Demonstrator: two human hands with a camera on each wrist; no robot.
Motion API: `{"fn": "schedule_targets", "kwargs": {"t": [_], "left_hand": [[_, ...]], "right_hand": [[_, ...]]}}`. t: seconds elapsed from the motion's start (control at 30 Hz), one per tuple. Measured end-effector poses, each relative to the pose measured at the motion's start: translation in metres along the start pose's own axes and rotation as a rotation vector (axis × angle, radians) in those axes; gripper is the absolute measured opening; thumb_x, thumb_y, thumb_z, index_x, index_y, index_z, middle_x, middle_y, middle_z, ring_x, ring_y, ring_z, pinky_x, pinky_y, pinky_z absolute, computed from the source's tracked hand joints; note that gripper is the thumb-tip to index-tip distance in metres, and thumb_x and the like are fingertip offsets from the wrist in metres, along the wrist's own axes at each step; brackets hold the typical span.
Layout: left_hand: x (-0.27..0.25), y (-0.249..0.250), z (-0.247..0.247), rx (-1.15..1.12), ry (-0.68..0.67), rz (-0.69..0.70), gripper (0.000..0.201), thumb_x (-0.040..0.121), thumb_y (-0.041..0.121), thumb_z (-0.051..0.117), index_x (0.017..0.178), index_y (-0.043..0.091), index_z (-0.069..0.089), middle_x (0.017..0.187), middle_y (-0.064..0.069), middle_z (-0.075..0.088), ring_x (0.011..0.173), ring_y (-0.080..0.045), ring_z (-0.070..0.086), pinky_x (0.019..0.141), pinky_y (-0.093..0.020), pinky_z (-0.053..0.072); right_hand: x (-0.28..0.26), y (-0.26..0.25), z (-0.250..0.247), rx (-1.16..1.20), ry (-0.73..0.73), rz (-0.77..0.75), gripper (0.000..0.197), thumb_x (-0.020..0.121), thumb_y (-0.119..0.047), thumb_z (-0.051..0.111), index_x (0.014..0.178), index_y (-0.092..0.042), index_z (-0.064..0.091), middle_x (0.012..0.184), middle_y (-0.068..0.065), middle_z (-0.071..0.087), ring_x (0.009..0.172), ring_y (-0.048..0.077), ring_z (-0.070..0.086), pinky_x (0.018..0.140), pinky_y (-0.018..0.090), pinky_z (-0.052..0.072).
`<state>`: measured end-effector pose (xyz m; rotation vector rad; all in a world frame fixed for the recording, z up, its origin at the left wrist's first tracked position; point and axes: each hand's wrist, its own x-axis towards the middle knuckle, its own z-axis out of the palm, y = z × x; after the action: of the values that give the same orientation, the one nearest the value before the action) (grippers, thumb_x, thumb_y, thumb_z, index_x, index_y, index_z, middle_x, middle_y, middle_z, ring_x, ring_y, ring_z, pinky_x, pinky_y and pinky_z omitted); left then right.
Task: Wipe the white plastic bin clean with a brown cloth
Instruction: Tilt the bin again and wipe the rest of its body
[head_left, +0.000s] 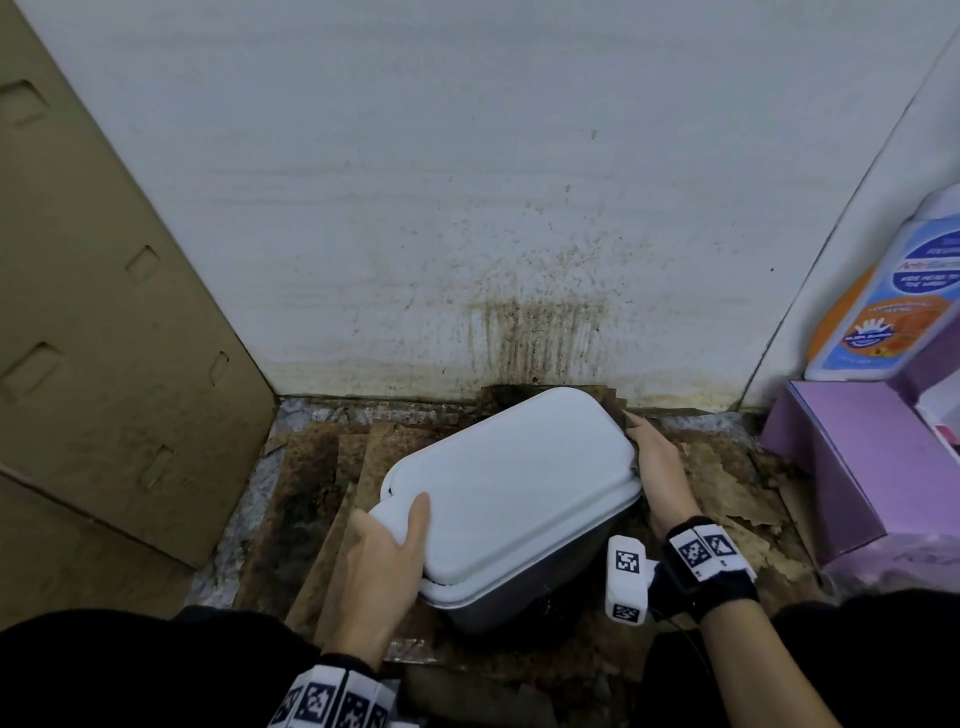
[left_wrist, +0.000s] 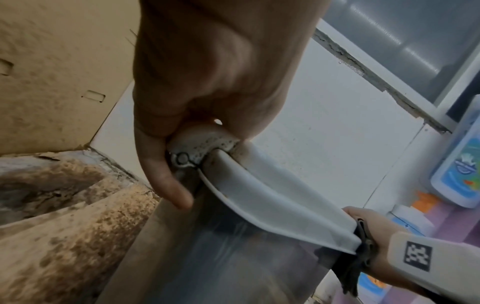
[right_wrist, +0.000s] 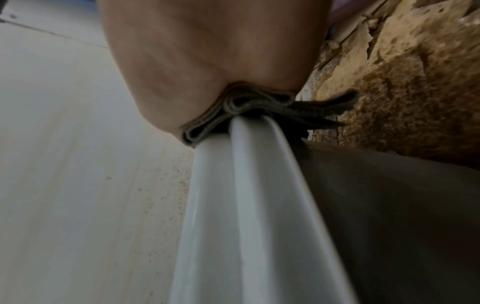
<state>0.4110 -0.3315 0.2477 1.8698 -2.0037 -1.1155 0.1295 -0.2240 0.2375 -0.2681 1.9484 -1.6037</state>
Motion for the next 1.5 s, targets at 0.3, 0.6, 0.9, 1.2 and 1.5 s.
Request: {"fn": "schedule_targets", "kwargs": {"t": [0.3,0.6,0.9,1.2,1.5], "left_hand": [[0.005,0.002,-0.005,-0.054,-0.01,0.031,0.07,0.084,0.085,0.04,0.116,0.023,0.032,0.113,-0.006,0.059,0.097,-0.028,0.064,0.082,-0.045,0.057],[0.047,0.022,-0.032,-0.033,-0.108,0.176,0.083,0.084,0.084,0.044,0.141,0.024,0.035,0.135,-0.011,0.058,0.116,-0.033,0.06,0.094,-0.049,0.053],[0.072,0.019,-0.039,-0.032,-0.169,0.219,0.074,0.087,0.083,0.041,0.14,0.033,0.035,0.131,-0.007,0.06,0.114,-0.03,0.06,0.094,-0.052,0.053],[0.068,0.006,-0.032,-0.142,-0.121,0.244,0.074,0.085,0.088,0.037,0.141,0.04,0.037,0.134,-0.002,0.061,0.118,-0.028,0.06,0.098,-0.054,0.05],[0.044,0.031,-0.009,0.38,0.335,0.342,0.064,0.105,0.048,0.036,0.154,0.007,0.035,0.155,-0.018,0.04,0.145,-0.035,0.03,0.116,-0.055,0.023]], "right_hand": [[-0.017,0.0,0.002,0.081,0.107,-0.039,0.032,0.099,-0.024,0.043,0.112,-0.038,0.07,0.117,-0.011,0.069,0.107,0.013,0.064,0.103,0.044,0.05],[-0.063,0.007,0.021,0.229,0.487,-0.038,0.039,0.099,-0.021,0.042,0.128,-0.028,0.067,0.111,-0.005,0.068,0.097,0.015,0.059,0.078,0.028,0.042],[-0.077,0.025,0.041,0.19,0.486,-0.028,0.041,0.102,-0.022,0.041,0.139,-0.026,0.06,0.115,-0.002,0.066,0.084,0.011,0.058,0.069,0.023,0.045],[-0.065,0.023,0.033,0.257,0.353,0.044,0.041,0.101,-0.024,0.042,0.138,-0.028,0.058,0.116,-0.005,0.067,0.097,0.014,0.061,0.078,0.032,0.046],[-0.067,0.017,0.028,0.252,0.316,0.019,0.033,0.102,-0.019,0.043,0.123,-0.038,0.059,0.099,-0.013,0.065,0.081,0.008,0.059,0.067,0.03,0.046]]}}
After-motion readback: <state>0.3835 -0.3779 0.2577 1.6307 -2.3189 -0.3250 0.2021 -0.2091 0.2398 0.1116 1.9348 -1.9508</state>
